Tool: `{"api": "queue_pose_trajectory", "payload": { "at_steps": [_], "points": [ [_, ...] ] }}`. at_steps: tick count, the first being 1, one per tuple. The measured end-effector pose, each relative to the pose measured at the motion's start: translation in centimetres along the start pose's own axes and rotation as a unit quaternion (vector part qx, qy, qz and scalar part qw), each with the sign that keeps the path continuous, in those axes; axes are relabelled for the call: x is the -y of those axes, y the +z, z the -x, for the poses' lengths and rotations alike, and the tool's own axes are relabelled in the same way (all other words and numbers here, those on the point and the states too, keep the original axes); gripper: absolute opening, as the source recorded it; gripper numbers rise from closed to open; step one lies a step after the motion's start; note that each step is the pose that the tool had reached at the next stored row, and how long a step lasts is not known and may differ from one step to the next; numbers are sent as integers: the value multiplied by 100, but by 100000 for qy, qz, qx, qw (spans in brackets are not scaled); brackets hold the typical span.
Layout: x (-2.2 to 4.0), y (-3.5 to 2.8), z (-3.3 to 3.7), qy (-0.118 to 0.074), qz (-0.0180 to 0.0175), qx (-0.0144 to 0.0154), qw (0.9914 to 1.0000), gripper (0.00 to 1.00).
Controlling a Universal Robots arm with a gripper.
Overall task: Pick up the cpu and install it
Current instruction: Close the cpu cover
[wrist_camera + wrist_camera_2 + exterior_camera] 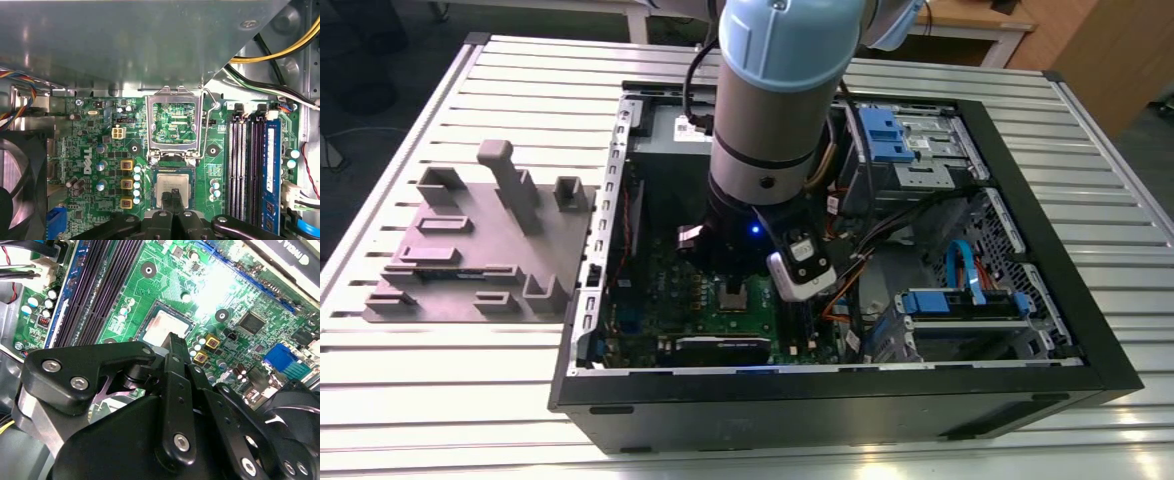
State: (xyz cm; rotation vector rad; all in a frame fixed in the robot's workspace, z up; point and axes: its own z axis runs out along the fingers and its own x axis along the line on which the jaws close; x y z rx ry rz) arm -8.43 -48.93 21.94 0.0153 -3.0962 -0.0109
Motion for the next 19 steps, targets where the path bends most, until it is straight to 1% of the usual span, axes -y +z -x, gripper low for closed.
{"api": "queue_pose_trajectory", "payload": {
  "at_steps": [7,10,13,17,19],
  "points": [
    [1,-15,-1,3,-31,-15,100000,11],
    [0,-17,-1,1,9,4,100000,11],
    [0,-30,-2,2,-12,-5,100000,11],
    [0,-65,-3,1,-11,-6,100000,11],
    [-1,-66,-3,0,5,1,100000,11]
  ]
}}
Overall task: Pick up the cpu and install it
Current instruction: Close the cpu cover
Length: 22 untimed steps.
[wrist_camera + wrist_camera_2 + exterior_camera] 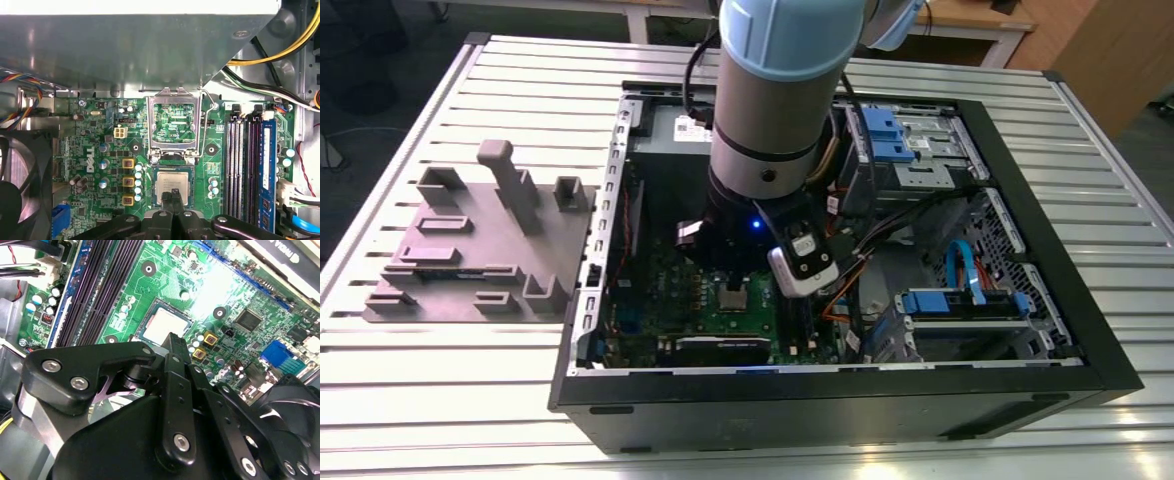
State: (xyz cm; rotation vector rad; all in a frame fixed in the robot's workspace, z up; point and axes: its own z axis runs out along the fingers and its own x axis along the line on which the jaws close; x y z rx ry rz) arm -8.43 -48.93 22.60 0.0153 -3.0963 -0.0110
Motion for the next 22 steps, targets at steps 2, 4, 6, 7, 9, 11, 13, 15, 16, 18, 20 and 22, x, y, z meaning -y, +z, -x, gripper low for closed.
{"api": "queue_pose_trajectory", "payload": {
  "at_steps": [2,4,6,7,9,11,13,15,16,18,20,22],
  "points": [
    [0,0,0,37,1,0,100000,11],
    [0,-2,0,156,2,22,100000,11],
    [1,-9,0,217,-29,187,100000,11],
    [1,-13,-1,248,-11,354,99999,11],
    [0,-39,-2,317,-5,688,99997,11],
    [0,-71,-3,395,-5,1025,99994,11],
    [-1,-105,-5,463,-2,1347,99990,11],
    [-1,-138,-6,532,-22,1622,99985,11],
    [-1,-156,-7,575,-27,1746,99983,11],
    [-1,-198,-9,638,-30,1956,99979,11],
    [-1,-240,-11,696,-28,2131,99975,11],
    [-2,-270,-12,722,-32,2236,99972,11]
  ]
}}
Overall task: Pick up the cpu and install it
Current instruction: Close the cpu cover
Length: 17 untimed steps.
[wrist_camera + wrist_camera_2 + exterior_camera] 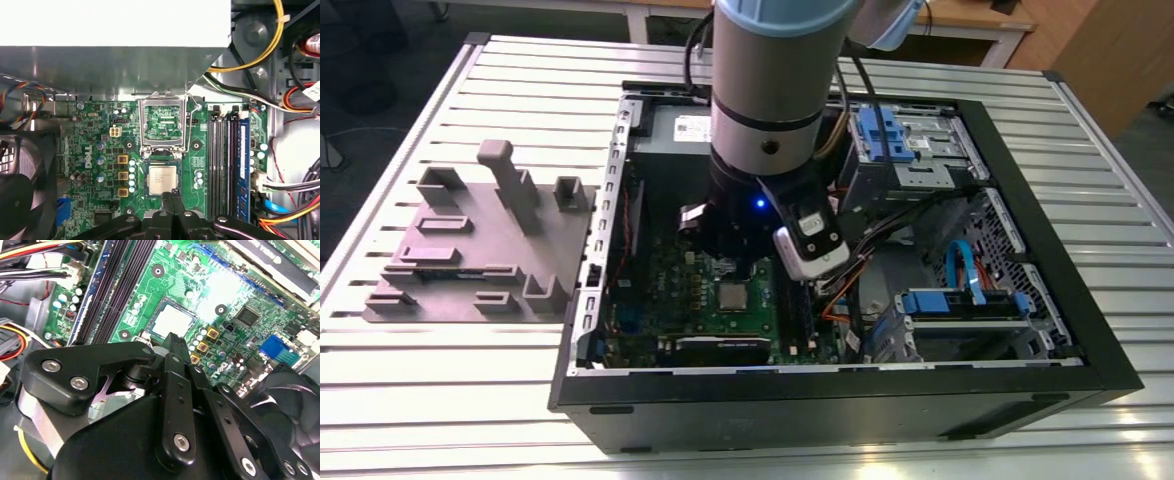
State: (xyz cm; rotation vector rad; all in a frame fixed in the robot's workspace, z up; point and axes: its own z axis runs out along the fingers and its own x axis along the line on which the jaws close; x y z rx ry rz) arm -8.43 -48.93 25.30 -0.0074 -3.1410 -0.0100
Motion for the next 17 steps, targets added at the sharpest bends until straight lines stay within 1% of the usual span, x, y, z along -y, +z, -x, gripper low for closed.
{"api": "queue_pose_trajectory", "payload": {
  "at_steps": [4,7,15,16,17],
  "points": [
    [0,-50,0,61,-29,146,100000,11],
    [-1,-52,-1,84,-47,190,100000,11],
    [-1,-53,-2,47,-60,190,100000,11],
    [0,-54,-2,-205,-64,187,100000,11],
    [-1,-53,-2,-863,-59,186,99996,11]
  ]
}}
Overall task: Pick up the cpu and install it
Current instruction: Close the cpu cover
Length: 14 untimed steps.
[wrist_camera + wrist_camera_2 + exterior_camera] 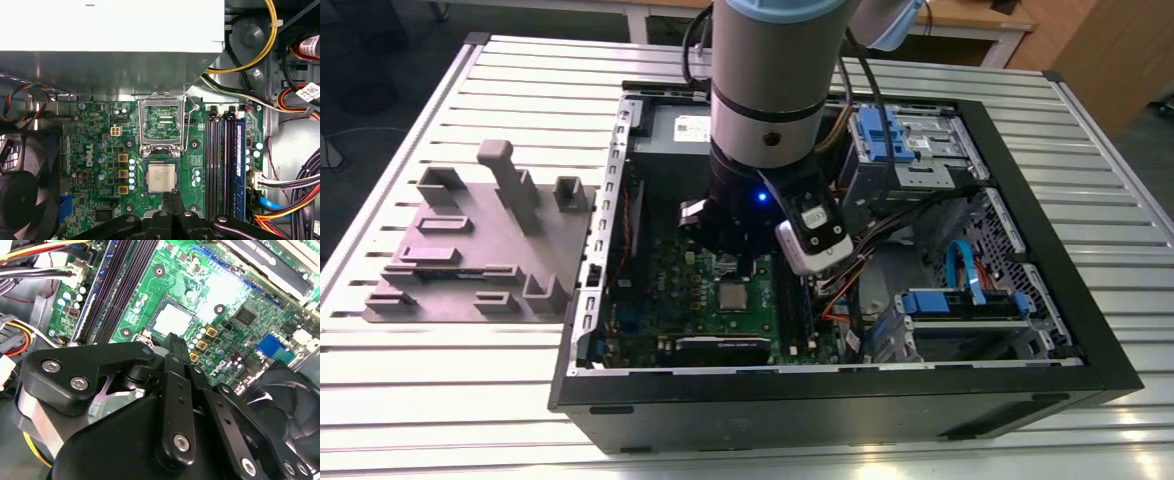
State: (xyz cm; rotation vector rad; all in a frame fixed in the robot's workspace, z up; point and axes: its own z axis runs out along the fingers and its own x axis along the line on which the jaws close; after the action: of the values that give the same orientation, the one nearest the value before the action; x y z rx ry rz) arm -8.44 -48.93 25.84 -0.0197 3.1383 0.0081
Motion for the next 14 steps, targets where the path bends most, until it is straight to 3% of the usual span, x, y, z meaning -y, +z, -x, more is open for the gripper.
{"api": "queue_pose_trajectory", "payload": {
  "at_steps": [3,7,11,14],
  "points": [
    [0,0,0,-2696,-2,-20,99964,11],
    [0,3,0,-6310,14,-37,99801,11],
    [0,7,0,-9959,30,-53,99503,11],
    [0,12,0,-12686,42,-65,99192,11]
  ]
}}
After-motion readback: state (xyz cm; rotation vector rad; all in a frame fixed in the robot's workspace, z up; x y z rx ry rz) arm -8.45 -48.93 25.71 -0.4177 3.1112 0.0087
